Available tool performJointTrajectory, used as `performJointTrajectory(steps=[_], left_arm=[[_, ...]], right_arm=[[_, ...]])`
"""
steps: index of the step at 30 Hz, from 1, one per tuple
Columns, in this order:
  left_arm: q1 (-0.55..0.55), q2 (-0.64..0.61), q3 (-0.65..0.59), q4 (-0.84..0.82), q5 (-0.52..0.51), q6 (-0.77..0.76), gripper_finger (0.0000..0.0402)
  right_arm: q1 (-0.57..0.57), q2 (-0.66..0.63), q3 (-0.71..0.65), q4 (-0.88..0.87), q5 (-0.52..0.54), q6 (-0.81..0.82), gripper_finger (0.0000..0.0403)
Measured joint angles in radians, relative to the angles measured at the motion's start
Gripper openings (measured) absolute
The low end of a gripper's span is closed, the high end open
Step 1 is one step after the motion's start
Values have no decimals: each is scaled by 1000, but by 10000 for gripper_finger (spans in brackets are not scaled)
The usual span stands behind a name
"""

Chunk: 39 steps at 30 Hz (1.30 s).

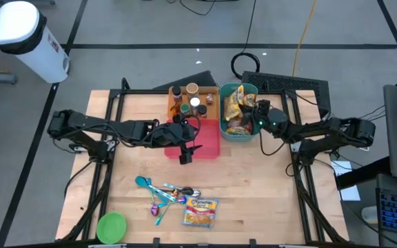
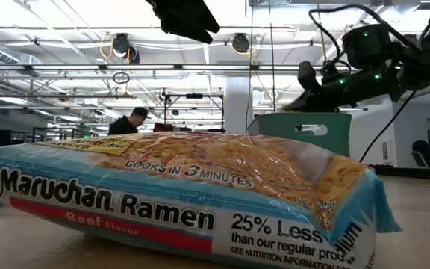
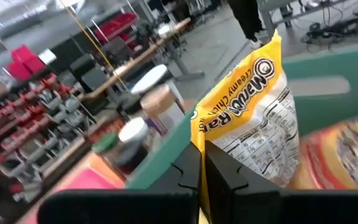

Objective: Pick & Place Food Item
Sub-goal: Put the yellow noodle pack into the blue bin

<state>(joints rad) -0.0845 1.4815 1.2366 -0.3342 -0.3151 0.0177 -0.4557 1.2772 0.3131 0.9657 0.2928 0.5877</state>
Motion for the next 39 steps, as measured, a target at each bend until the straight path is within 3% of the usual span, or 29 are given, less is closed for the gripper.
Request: performJointTrajectory(steps=[8, 16, 24, 33, 36, 39], left_arm=[[0, 0, 0, 2, 0, -2, 296], [0, 0, 0, 1, 0, -4, 296], [0, 0, 0, -5, 0, -9, 296], [0, 0, 0, -5, 0, -9, 296], [0, 0, 0, -5, 0, -9, 296], [0, 0, 0, -5, 0, -9, 296]], right_arm=[[0, 105, 74, 60, -6, -20, 0], [-1, 232, 105, 7, -5, -59, 0], [2, 197, 105, -82, 25, -143, 0], [6, 60, 105, -368, 127, -186, 1], [5, 59, 104, -386, 92, -233, 22], [6, 59, 104, -335, 14, -272, 76]])
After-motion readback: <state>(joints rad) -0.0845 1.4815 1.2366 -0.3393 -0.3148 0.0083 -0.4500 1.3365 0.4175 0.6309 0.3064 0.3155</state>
